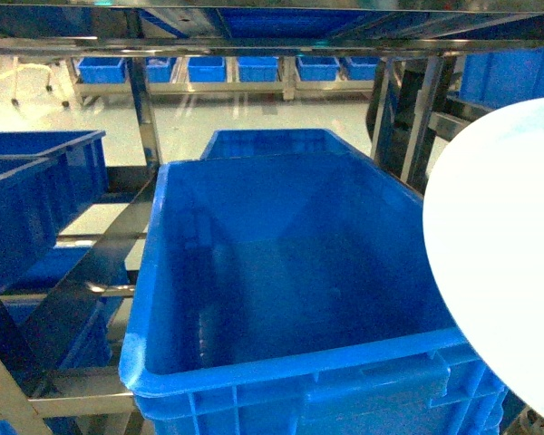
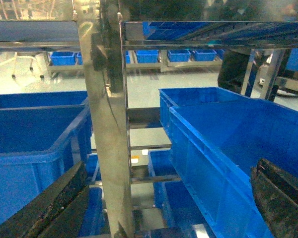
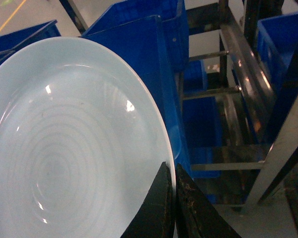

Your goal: Place blue tray on left shelf second layer neatly

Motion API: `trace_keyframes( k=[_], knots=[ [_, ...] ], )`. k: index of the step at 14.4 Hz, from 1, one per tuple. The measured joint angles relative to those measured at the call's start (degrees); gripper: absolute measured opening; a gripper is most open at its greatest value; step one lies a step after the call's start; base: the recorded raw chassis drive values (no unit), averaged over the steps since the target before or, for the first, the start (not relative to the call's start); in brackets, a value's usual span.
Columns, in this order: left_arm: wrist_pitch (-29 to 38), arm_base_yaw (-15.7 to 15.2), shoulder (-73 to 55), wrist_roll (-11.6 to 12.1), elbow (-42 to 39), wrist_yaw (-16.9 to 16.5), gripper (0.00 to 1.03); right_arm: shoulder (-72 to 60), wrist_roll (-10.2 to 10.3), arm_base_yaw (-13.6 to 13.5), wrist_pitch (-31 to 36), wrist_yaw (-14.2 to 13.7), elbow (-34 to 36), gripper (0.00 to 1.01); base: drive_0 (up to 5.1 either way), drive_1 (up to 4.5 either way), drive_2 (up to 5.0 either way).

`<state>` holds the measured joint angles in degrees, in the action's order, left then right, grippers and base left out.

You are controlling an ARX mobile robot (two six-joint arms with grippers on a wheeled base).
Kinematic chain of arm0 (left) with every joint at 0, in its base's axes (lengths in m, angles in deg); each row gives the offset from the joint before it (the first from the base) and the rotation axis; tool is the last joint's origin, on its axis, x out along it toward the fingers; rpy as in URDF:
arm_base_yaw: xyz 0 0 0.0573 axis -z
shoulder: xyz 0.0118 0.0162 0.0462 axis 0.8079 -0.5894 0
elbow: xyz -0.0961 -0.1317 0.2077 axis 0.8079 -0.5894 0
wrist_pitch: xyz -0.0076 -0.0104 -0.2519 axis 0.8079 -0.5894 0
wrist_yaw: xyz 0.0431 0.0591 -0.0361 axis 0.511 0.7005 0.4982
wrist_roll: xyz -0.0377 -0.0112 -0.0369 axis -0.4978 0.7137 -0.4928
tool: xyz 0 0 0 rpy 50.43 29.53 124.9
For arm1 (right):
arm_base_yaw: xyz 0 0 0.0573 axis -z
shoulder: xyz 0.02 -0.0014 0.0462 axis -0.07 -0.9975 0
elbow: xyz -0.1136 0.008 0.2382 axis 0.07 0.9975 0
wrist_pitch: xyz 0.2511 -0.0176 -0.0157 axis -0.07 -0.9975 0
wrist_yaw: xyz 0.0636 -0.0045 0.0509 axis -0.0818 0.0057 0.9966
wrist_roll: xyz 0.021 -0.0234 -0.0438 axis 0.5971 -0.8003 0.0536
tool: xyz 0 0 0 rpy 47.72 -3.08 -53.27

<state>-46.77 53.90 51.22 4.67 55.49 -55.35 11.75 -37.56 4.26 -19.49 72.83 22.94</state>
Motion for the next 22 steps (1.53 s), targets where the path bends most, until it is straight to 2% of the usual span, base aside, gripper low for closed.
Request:
trace_keyframes(
  k=[4, 6, 8, 10, 13, 15, 18, 22],
  knots=[
    [0.0, 0.0, 0.0, 0.0, 0.0, 0.0, 0.98, -11.5, 9.75, -1.29, 8.15, -0.39, -1.27, 0.02, 0.0, 0.0, 0.0],
    [0.0, 0.0, 0.0, 0.0, 0.0, 0.0, 0.98, -18.12, 13.57, -1.57, 10.4, 0.31, -3.37, 0.02, 0.0, 0.0, 0.0],
    [0.0, 0.0, 0.0, 0.0, 0.0, 0.02, 0.98, -21.64, 15.98, -2.01, 13.33, 0.52, -5.16, 0.02, 0.0, 0.0, 0.0],
    [0.0, 0.0, 0.0, 0.0, 0.0, 0.0, 0.98, -25.79, 16.74, -6.75, 14.51, -1.14, -9.01, 0.02, 0.0, 0.0, 0.0],
    [0.0, 0.0, 0.0, 0.0, 0.0, 0.0, 0.98, -27.93, 17.03, -11.28, 15.58, -3.8, -10.38, 0.02, 0.0, 0.0, 0.0],
    [0.0, 0.0, 0.0, 0.0, 0.0, 0.0, 0.98, -28.94, 17.29, -12.55, 16.57, -4.87, -10.49, 0.02, 0.0, 0.0, 0.0],
    [0.0, 0.0, 0.0, 0.0, 0.0, 0.02, 0.98, -32.33, 18.03, -14.78, 21.77, -9.27, -10.51, 0.02, 0.0, 0.0, 0.0],
    [0.0, 0.0, 0.0, 0.0, 0.0, 0.0, 0.98, -38.01, 20.22, -16.98, 25.77, -14.1, -12.63, 0.02, 0.0, 0.0, 0.0]
  ],
)
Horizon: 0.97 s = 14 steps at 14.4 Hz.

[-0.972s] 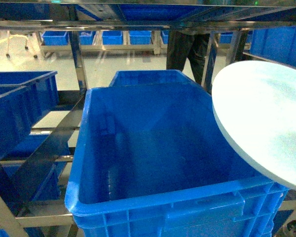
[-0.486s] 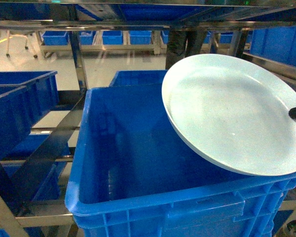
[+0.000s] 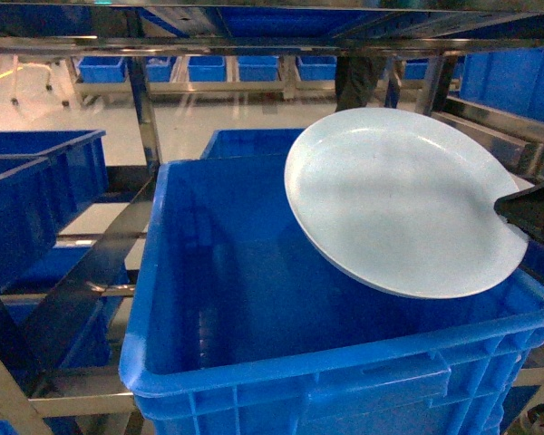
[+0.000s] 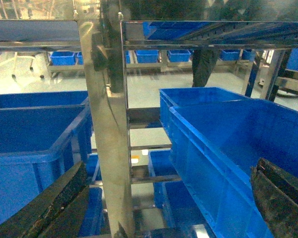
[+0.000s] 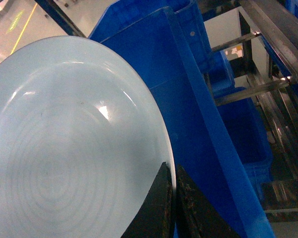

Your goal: Place blue tray on left shelf second layer neatly

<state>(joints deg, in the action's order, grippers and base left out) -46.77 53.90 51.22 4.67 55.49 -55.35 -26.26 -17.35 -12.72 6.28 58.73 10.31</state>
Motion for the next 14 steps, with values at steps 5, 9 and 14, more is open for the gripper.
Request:
trace_keyframes(
  k=[5, 9, 14],
  knots=[
    [0.0, 0.0, 0.0, 0.0, 0.0, 0.02, 0.98, -6.03, -0.61, -2.97, 4.92, -6.03, -4.17, 0.02, 0.0, 0.0, 0.0],
    [-0.02, 0.0, 0.0, 0.0, 0.0, 0.0, 0.98, 0.26, -0.72, -6.91, 9.77, -3.85, 3.45, 0.5, 0.0, 0.0, 0.0],
    [-0.02, 0.0, 0.0, 0.0, 0.0, 0.02, 0.98, 56.39, -0.46, -11.61, -35.8, -1.68, 17.53, 0.97, 0.0, 0.0, 0.0]
  ],
)
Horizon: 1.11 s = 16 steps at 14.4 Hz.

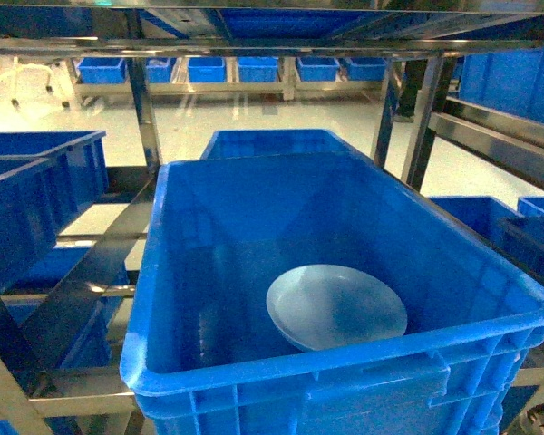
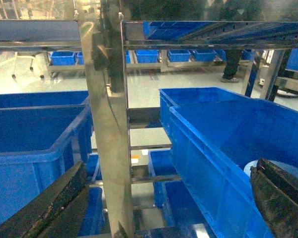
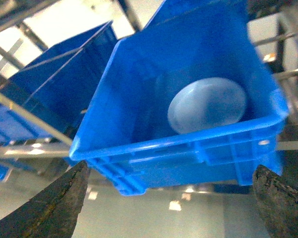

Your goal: Place blue tray on left shelf second layer neatly

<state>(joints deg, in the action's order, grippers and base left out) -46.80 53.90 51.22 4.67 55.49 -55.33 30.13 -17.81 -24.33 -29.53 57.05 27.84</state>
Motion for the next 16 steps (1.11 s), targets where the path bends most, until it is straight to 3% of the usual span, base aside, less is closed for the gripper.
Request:
trace_keyframes(
  k=[1, 2, 3, 4, 5, 6, 9, 10, 11, 12, 16],
  knots=[
    [0.02, 0.0, 0.0, 0.0, 0.0, -0.02, 0.98, 9.94, -3.56, 3.39, -10.36, -2.67, -2.54, 0.98, 0.0, 0.0, 0.0],
    [0.02, 0.0, 0.0, 0.0, 0.0, -0.02, 0.98, 15.41, -8.7, 4.59, -16.15, -4.81, -3.58, 0.98, 0.0, 0.0, 0.0],
    [0.02, 0.0, 0.0, 0.0, 0.0, -0.04, 0.98, 15.41, -12.96, 4.57, -16.76, -4.79, -3.63, 0.98, 0.0, 0.0, 0.0],
    [-0.02, 0.0, 0.0, 0.0, 0.0, -0.07, 0.98, 18.1, -17.84, 0.87, -4.07, -14.82, 1.18, 0.88, 0.0, 0.0, 0.0],
    [-0.07, 0.0, 0.0, -0.02, 0.0, 0.07, 0.98, 23.52, -22.21, 1.38, 4.0, -21.64, 6.49, 0.74, 0.0, 0.0, 0.0],
    [0.04, 0.0, 0.0, -0.02, 0.0, 0.15, 0.98, 24.74, -23.91, 5.22, 6.19, -23.5, 7.93, 0.61, 0.0, 0.0, 0.0],
    [0.02, 0.0, 0.0, 0.0, 0.0, 0.02, 0.98, 27.85, -25.57, 11.8, 6.27, -16.48, 12.07, 0.17, 0.0, 0.0, 0.0],
    [0.0, 0.0, 0.0, 0.0, 0.0, -0.02, 0.98, 28.98, -25.97, 17.55, 6.25, -10.23, 12.81, 0.04, 0.0, 0.0, 0.0],
    [0.0, 0.0, 0.0, -0.02, 0.0, 0.02, 0.98, 29.59, -26.01, 20.94, 6.43, -9.11, 13.53, 0.02, 0.0, 0.0, 0.0],
    [0.02, 0.0, 0.0, 0.0, 0.0, -0.02, 0.98, 30.1, -26.01, 20.52, 6.71, -7.8, 14.34, 0.02, 0.0, 0.0, 0.0],
    [0.02, 0.0, 0.0, -0.02, 0.0, 0.0, 0.98, 31.56, -26.01, 20.33, 7.08, -7.87, 16.28, 0.02, 0.0, 0.0, 0.0]
  ],
)
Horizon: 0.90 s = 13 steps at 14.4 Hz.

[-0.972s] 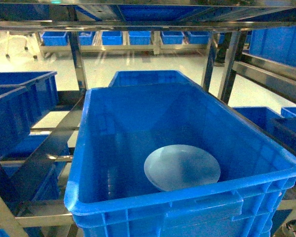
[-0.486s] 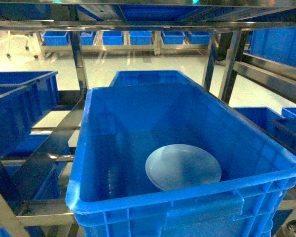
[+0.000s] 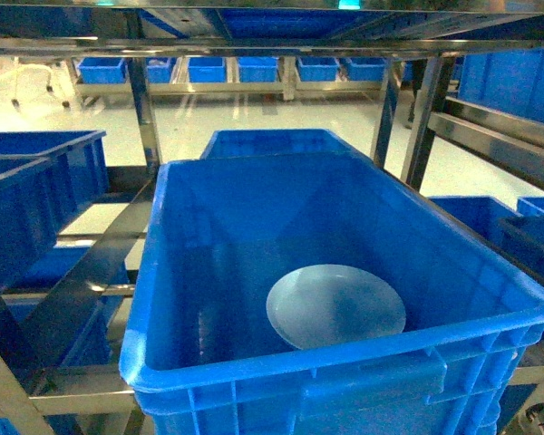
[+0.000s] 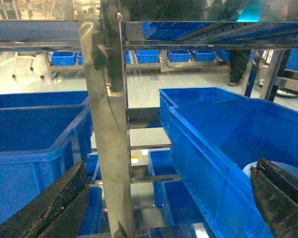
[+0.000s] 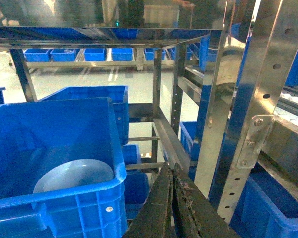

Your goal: Place blue tray on left shelf second layer neatly

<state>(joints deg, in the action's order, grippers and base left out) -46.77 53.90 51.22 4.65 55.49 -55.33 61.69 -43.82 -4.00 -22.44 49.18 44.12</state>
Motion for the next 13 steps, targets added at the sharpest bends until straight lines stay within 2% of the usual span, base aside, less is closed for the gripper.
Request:
trace_keyframes(
  k=[5, 9, 10, 13],
  knots=[
    [-0.02, 0.0, 0.0, 0.0, 0.0, 0.11, 0.98, 2.43, -0.07, 0.0, 0.13, 0.0, 2.1, 0.02, 0.0, 0.0, 0.0],
    [-0.02, 0.0, 0.0, 0.02, 0.0, 0.0, 0.98, 2.43, -0.11, 0.0, 0.15, 0.0, 2.1, 0.57, 0.0, 0.0, 0.0],
    [-0.02, 0.0, 0.0, 0.02, 0.0, 0.0, 0.98, 2.43, -0.11, 0.0, 0.15, 0.0, 2.1, 0.76, 0.0, 0.0, 0.0],
    [-0.02, 0.0, 0.0, 0.02, 0.0, 0.0, 0.98, 2.43, -0.11, 0.0, 0.15, 0.0, 2.1, 0.88, 0.0, 0.0, 0.0]
  ],
)
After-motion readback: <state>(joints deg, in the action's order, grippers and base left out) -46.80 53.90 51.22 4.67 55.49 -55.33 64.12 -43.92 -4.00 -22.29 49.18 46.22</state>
